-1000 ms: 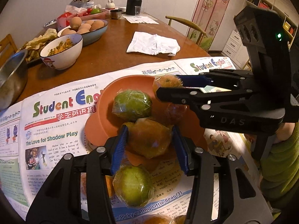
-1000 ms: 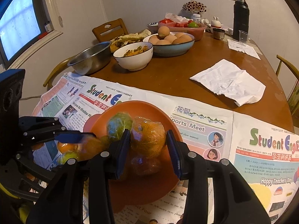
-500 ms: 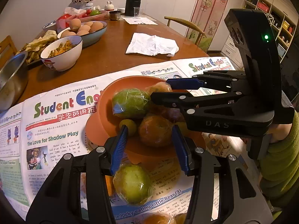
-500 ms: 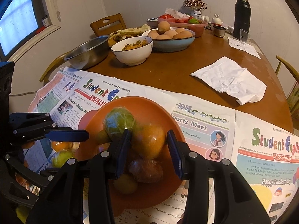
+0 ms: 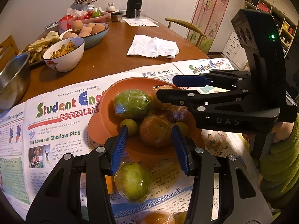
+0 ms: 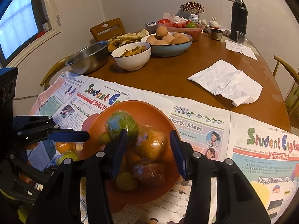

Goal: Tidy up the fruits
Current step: 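Release the orange bagged fruits onto the plate from both tools, then withdraw both open tools from the plate back toward the fruit row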

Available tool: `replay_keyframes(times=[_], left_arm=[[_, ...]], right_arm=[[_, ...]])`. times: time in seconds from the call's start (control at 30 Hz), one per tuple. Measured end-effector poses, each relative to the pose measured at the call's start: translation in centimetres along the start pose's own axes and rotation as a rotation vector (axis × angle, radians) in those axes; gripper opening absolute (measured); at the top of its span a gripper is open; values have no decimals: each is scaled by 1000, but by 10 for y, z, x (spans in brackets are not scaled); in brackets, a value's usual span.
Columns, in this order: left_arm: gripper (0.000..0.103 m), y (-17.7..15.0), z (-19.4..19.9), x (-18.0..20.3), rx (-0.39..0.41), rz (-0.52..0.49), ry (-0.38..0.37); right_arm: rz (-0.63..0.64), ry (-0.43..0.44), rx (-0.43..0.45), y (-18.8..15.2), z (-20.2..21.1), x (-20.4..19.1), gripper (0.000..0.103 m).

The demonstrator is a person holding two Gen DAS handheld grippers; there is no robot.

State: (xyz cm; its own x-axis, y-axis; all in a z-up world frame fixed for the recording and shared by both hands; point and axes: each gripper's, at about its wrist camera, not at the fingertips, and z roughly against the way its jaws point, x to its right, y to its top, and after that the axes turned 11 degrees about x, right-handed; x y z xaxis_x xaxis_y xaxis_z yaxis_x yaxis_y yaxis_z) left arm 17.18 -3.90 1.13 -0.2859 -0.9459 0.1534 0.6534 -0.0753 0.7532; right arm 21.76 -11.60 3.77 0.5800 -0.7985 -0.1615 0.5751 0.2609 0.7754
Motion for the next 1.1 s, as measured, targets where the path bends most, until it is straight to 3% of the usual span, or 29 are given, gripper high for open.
replay_keyframes(times=[0.47,0.53,1.1], left_arm=[[53,1,8,0,22,10,13],[56,1,9,0,26,10,15],[71,3,23,-4,50,18,44]], right_arm=[[-19,-27,43,3,23,5,65],[-18,-34,44,3,25,5,72],[-17,-47,83,8,43,-1,86]])
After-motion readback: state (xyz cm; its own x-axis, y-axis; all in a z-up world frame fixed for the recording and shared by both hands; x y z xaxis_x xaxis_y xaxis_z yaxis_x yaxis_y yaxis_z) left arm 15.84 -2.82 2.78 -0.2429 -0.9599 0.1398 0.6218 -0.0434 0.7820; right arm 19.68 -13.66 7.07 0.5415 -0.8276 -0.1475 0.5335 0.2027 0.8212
